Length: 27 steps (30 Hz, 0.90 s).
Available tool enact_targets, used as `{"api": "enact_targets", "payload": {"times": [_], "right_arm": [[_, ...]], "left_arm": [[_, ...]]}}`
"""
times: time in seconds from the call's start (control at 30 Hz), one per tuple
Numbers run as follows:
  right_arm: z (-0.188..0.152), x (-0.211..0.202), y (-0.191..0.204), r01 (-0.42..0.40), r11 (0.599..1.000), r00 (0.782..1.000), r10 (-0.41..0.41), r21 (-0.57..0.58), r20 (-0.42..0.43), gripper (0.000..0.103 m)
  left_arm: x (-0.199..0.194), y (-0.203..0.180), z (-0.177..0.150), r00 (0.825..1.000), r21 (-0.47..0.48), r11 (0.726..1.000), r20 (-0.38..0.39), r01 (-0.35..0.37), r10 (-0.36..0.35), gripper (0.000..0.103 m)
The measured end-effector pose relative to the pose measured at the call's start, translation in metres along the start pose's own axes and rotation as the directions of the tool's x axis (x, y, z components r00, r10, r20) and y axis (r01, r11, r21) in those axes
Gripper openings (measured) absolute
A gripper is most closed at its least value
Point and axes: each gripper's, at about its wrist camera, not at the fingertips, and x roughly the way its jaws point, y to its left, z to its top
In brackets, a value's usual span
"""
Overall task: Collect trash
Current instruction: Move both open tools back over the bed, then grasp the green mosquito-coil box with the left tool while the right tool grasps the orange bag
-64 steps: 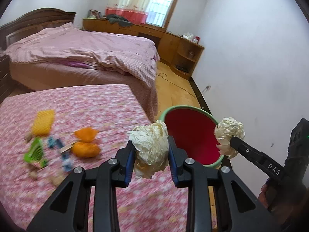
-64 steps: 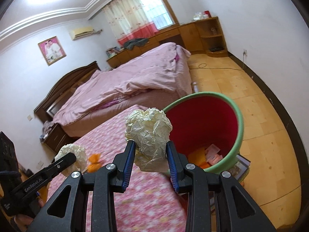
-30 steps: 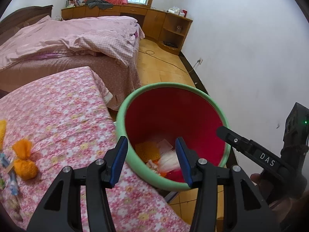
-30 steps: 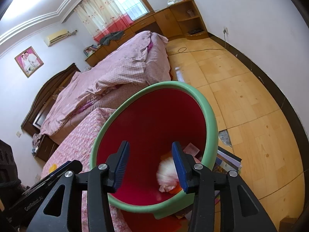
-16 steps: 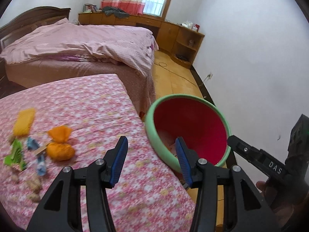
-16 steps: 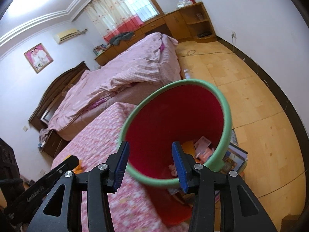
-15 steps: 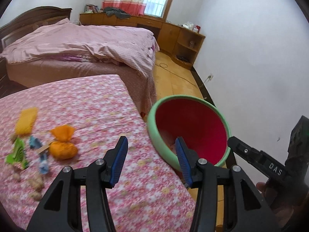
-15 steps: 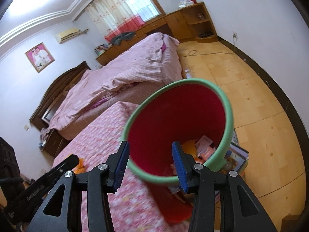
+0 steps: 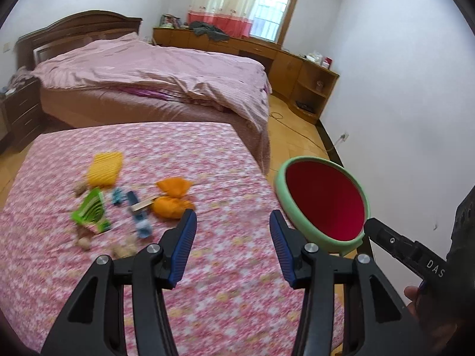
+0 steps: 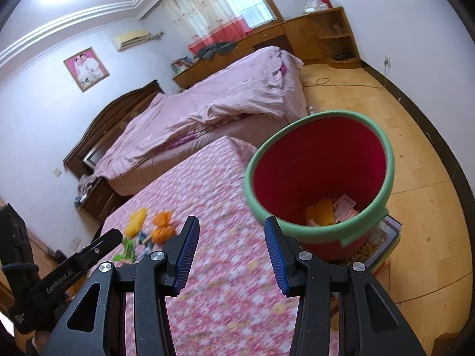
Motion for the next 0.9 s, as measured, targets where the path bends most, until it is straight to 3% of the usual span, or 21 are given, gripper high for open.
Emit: {"api": "enact_targets", "payload": {"times": [0.47, 0.67, 0.9], "right_arm": [[-0.023, 0.004, 0.056, -0.022, 0.996, 0.999, 0.02, -0.083, -0.03, 0.047], [-0.025, 0.017, 0.062, -0.016, 0.996, 0.999, 0.012, -0.09, -0.045, 0.047], [-0.027, 0.041, 0.057, -0.008, 0.998, 0.996, 0.002, -0.063, -0.089, 0.047]], "left_arm": [[-0.036, 0.102, -0.024, 0.992, -0.184, 0.975, -0.001, -0.124, 0.126, 0.051], [-0.022, 0.14, -0.025, 0.975, -0.238, 0.946, -0.043, -0.22, 0.216, 0.051], [0.012, 0.169, -0.022, 0.97, -0.26, 0.935, -0.105, -0.241, 0.221, 0.052]]}}
